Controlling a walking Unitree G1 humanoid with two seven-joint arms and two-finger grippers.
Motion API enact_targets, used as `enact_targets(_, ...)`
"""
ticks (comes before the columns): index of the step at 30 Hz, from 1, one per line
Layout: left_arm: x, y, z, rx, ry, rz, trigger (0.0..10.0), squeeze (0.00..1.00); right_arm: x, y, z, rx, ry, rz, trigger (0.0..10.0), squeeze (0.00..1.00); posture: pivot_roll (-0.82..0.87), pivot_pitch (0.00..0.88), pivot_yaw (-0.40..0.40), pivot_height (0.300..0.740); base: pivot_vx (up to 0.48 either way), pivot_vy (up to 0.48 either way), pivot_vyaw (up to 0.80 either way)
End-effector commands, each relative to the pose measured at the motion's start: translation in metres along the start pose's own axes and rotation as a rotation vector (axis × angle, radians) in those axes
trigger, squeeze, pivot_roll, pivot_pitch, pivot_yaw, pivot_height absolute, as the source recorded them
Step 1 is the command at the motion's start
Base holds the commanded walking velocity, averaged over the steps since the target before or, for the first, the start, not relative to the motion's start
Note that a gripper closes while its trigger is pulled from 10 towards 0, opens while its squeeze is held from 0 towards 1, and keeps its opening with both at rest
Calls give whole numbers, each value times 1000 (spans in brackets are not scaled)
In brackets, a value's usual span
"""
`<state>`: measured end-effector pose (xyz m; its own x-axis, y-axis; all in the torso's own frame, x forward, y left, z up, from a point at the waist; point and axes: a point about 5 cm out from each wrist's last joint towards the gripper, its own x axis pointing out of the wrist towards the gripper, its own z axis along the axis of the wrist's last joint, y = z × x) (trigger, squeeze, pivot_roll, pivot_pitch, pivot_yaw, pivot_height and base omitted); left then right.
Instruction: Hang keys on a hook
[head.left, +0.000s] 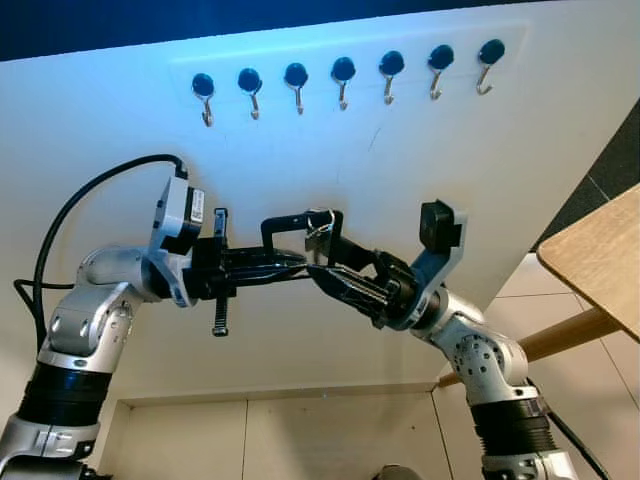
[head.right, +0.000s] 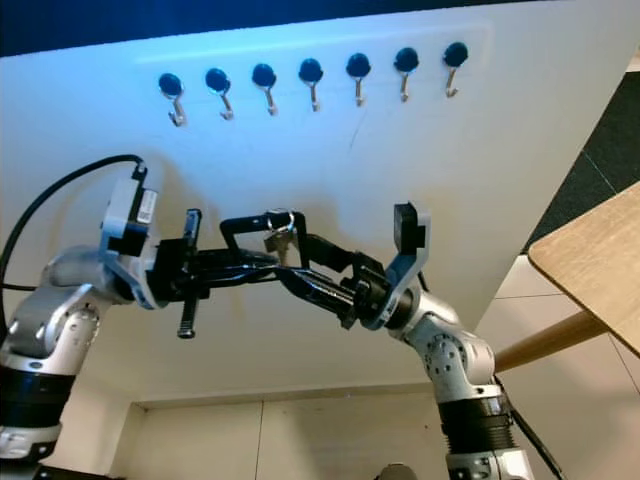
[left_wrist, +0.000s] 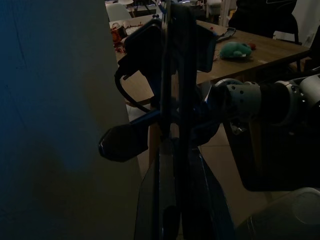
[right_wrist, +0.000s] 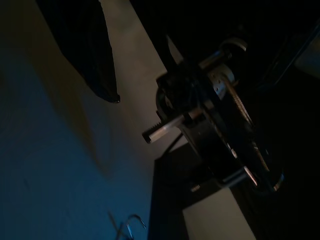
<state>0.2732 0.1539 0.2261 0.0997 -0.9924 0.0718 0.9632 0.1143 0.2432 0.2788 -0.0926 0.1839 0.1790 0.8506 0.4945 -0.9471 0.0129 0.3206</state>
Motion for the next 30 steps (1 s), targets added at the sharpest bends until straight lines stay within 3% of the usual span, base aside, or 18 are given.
enact_targets(1,4,0,-1,19,8,12,10000,0,4,2,-3,21,-5,22,10000,0,-88,112,91,740,0,0,0)
enact_targets(12,1,27,-2,24,48,244,10000,0,3,2,-8,31,4,7,10000,0,-91,111,94,740,0,0,0)
enact_targets(17,-11,39,3,56,61,363,10000,0,-13,-8,-15,26,45,-92,10000,0,-93,109,94,740,0,0,0)
enact_targets(23,-28,36,17,87,-9,407,10000,0,-42,-22,-31,43,109,-261,10000,0,-90,111,94,740,0,0,0)
enact_targets(30,-32,31,19,86,-34,397,10000,0,-50,-25,-39,59,121,-309,10000,0,-90,111,94,740,0,0,0)
